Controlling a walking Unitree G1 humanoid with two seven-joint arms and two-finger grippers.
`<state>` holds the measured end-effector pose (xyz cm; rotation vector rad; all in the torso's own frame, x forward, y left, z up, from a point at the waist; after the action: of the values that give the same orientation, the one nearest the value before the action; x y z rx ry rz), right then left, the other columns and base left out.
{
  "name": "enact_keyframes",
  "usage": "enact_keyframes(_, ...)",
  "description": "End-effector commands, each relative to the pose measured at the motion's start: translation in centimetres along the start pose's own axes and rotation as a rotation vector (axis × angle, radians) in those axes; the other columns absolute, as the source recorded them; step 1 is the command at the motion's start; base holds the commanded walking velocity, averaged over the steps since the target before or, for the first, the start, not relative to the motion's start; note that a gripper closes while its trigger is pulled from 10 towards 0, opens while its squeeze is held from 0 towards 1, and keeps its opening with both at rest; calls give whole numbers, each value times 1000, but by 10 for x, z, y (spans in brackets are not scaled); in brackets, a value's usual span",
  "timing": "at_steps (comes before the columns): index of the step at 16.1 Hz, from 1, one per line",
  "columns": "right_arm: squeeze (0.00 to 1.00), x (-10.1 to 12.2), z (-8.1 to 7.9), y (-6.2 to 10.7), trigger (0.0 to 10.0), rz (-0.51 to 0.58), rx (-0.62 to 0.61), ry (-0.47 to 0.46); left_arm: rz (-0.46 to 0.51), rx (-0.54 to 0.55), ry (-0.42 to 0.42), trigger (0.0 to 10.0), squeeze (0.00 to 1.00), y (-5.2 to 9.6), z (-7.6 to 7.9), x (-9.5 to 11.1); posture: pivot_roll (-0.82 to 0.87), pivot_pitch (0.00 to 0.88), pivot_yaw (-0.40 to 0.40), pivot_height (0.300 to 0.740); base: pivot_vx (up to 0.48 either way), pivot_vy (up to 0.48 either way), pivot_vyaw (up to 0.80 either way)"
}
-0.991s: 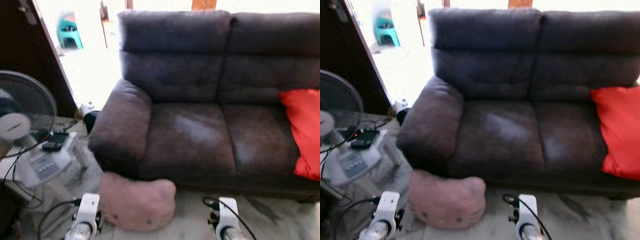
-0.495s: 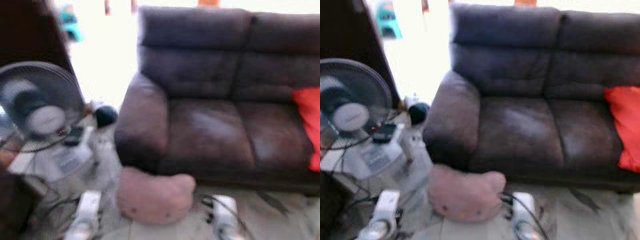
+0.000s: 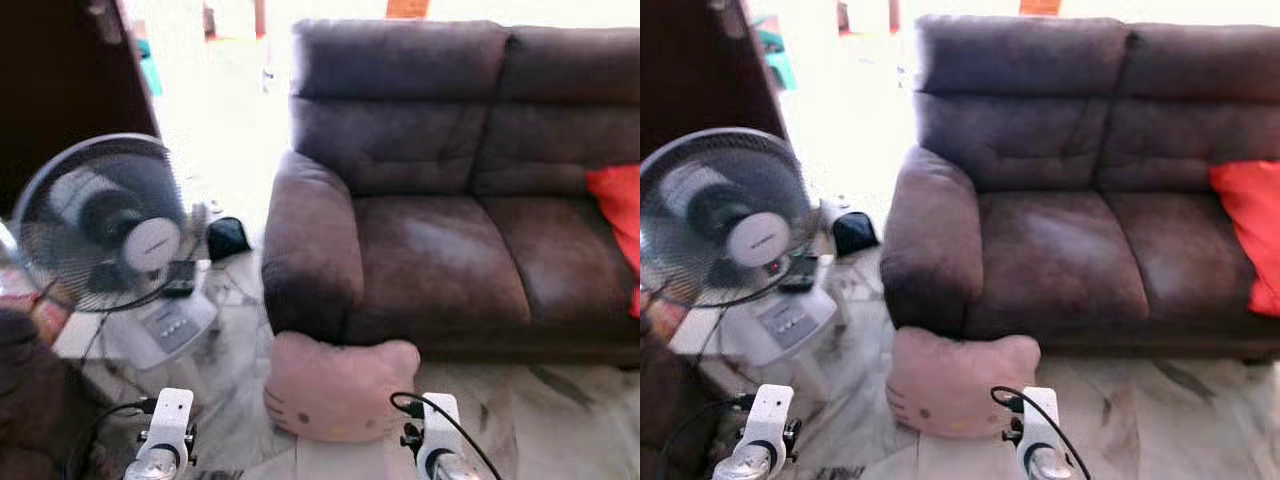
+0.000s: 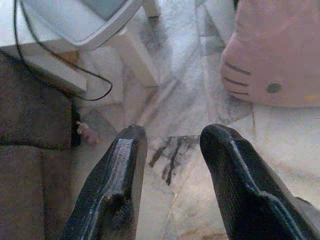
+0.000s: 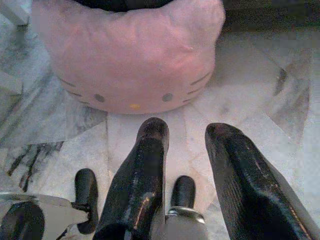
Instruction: Move the pillow to the sofa from floor
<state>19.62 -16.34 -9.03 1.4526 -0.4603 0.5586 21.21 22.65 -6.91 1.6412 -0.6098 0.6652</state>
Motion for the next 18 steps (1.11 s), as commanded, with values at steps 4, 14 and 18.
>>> enact_keyframes(4,0,3,6,0,10000,12,-14,10,-11,-11,5,10000,0,0,3,-3,126,29,-21,740,0,0,0)
enact_keyframes(14,0,5,6,-1,10000,7,-13,20,-14,-11,68,10000,0,-1,5,0,130,59,-30,740,75,0,0)
enact_keyframes(18,0,5,7,-1,10000,6,-13,21,-11,-15,75,10000,0,-1,7,1,128,59,-34,740,269,0,0)
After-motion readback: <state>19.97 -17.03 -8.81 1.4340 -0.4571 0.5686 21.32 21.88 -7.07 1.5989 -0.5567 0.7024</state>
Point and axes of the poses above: a point about 5 cm out from each wrist's last joint towards the gripper, its own y axis pointing back from the gripper into the wrist, its own x axis along the axis of the wrist's last joint, z = x × y, the point moved 1 cm from there along -y, pointing out of the wrist towards the gripper, and after that the axes turned 8 degrees about y, right-handed, at the moved point
